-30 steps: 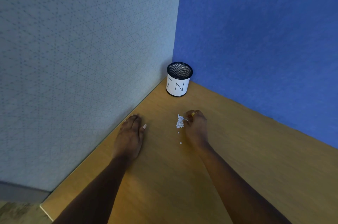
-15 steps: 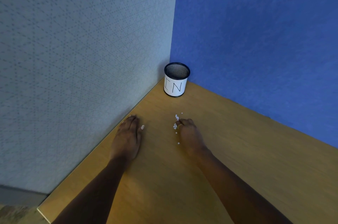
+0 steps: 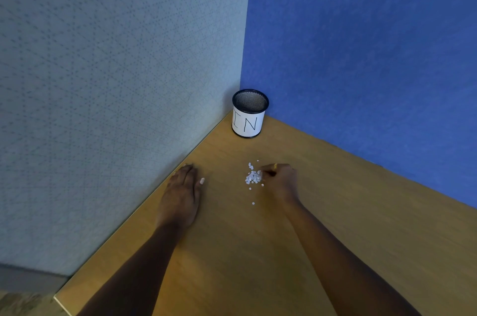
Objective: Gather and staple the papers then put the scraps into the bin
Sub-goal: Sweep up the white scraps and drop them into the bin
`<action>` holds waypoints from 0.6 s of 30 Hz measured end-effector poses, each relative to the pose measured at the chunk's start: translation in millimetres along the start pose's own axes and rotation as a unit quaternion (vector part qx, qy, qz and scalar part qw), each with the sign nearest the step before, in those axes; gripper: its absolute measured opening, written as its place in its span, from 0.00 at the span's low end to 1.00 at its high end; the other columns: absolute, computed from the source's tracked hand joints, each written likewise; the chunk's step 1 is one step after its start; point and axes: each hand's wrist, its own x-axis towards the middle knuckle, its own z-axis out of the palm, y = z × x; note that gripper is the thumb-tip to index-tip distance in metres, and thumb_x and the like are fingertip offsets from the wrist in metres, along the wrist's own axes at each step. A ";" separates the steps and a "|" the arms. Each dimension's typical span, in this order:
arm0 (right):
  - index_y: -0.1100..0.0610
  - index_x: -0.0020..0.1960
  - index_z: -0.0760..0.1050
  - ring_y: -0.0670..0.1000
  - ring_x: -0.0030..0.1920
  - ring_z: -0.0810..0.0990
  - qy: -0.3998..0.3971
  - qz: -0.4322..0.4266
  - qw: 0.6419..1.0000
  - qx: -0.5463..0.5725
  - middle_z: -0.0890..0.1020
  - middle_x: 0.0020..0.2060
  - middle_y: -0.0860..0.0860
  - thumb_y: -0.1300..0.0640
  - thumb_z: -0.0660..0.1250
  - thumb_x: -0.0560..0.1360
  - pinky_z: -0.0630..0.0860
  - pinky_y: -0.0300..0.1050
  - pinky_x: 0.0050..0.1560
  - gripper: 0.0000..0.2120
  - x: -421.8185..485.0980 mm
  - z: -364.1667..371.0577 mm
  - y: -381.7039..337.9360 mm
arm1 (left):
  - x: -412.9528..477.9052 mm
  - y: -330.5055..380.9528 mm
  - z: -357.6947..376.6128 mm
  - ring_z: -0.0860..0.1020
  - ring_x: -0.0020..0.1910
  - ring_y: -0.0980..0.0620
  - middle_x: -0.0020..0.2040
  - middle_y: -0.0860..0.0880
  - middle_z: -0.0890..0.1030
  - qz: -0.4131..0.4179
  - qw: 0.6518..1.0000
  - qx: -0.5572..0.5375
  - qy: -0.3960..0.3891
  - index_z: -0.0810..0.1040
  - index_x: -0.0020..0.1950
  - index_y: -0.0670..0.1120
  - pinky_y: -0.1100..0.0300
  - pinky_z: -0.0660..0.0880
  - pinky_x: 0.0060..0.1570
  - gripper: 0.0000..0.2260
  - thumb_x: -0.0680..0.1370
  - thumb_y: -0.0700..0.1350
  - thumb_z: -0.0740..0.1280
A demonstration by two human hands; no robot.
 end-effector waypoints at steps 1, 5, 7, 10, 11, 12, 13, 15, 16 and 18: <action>0.62 0.50 0.82 0.46 0.42 0.79 0.004 0.027 0.999 0.043 0.85 0.47 0.56 0.66 0.67 0.72 0.68 0.17 0.35 0.09 2.3 -2.3 -0.8 | 0.3 0.0 -0.1 0.61 0.73 0.49 0.74 0.47 0.64 0.000 1.000 0.000 0.001 0.63 0.72 0.44 0.53 0.59 0.71 0.22 0.81 0.52 0.52; 0.61 0.45 0.82 0.48 0.42 0.82 -0.005 0.135 0.963 0.234 0.85 0.46 0.56 0.64 0.72 0.69 0.78 0.36 0.51 0.05 15.9 -15.0 -6.7 | 1.4 0.3 -0.1 0.60 0.73 0.49 0.74 0.47 0.63 0.001 1.000 0.003 0.001 0.63 0.72 0.45 0.53 0.59 0.71 0.22 0.81 0.51 0.52; 0.63 0.45 0.80 0.45 0.37 0.81 -0.021 0.160 0.932 0.326 0.85 0.42 0.53 0.67 0.71 0.70 0.79 0.33 0.43 0.04 24.8 -21.6 -17.1 | 1.5 0.2 0.1 0.60 0.73 0.49 0.74 0.47 0.63 0.003 1.000 0.003 0.001 0.63 0.72 0.44 0.54 0.59 0.71 0.21 0.81 0.51 0.52; 0.68 0.50 0.76 0.44 0.36 0.80 -0.041 0.151 0.900 0.407 0.84 0.32 0.50 0.70 0.67 0.71 0.79 0.30 0.41 0.07 42.3 -32.6 -40.5 | 1.3 0.4 0.3 0.61 0.73 0.49 0.74 0.47 0.64 0.000 1.000 -0.001 0.002 0.63 0.72 0.44 0.53 0.59 0.71 0.22 0.80 0.51 0.52; 0.70 0.51 0.75 0.44 0.36 0.80 -0.043 0.142 0.896 0.418 0.82 0.33 0.51 0.71 0.66 0.72 0.80 0.32 0.44 0.08 50.0 -35.7 -49.5 | 1.4 0.3 0.6 0.60 0.73 0.49 0.74 0.47 0.63 0.000 1.000 0.001 0.001 0.63 0.72 0.45 0.53 0.59 0.71 0.22 0.80 0.52 0.52; 0.72 0.52 0.74 0.44 0.34 0.81 -0.045 0.132 0.895 0.424 0.81 0.36 0.52 0.71 0.66 0.72 0.80 0.33 0.45 0.09 56.6 -38.5 -60.1 | 1.4 -0.3 0.7 0.60 0.73 0.49 0.74 0.47 0.63 0.000 1.000 0.002 0.000 0.63 0.72 0.45 0.53 0.59 0.71 0.22 0.80 0.52 0.51; 0.73 0.54 0.74 0.42 0.31 0.81 -0.047 0.121 0.896 0.425 0.81 0.37 0.52 0.71 0.65 0.72 0.80 0.32 0.42 0.10 63.4 -41.2 -69.7 | 1.8 -0.7 1.0 0.60 0.73 0.49 0.74 0.47 0.63 0.000 1.000 0.003 -0.001 0.63 0.72 0.45 0.53 0.60 0.71 0.22 0.80 0.52 0.51; 0.75 0.57 0.73 0.42 0.28 0.80 -0.040 0.094 0.902 0.419 0.82 0.37 0.51 0.72 0.65 0.72 0.79 0.30 0.34 0.14 76.2 -44.6 -87.0 | 2.6 -1.8 1.5 0.61 0.73 0.49 0.74 0.47 0.64 0.000 1.000 0.004 0.000 0.63 0.72 0.45 0.52 0.60 0.71 0.22 0.80 0.52 0.51; 0.75 0.57 0.73 0.42 0.29 0.80 -0.034 0.080 0.909 0.408 0.82 0.37 0.52 0.72 0.66 0.72 0.78 0.29 0.33 0.14 82.0 -45.6 -94.5 | 2.4 -1.8 1.7 0.61 0.73 0.49 0.74 0.47 0.64 0.001 1.000 0.004 0.000 0.63 0.72 0.45 0.52 0.61 0.71 0.22 0.80 0.52 0.51; 0.74 0.57 0.74 0.46 0.35 0.79 -0.019 0.062 0.932 0.357 0.80 0.37 0.55 0.72 0.67 0.72 0.79 0.30 0.35 0.14 93.2 -43.9 -105.9 | 1.2 -1.8 1.5 0.61 0.73 0.49 0.74 0.47 0.64 0.001 1.000 0.005 0.002 0.64 0.72 0.44 0.52 0.60 0.71 0.22 0.80 0.52 0.52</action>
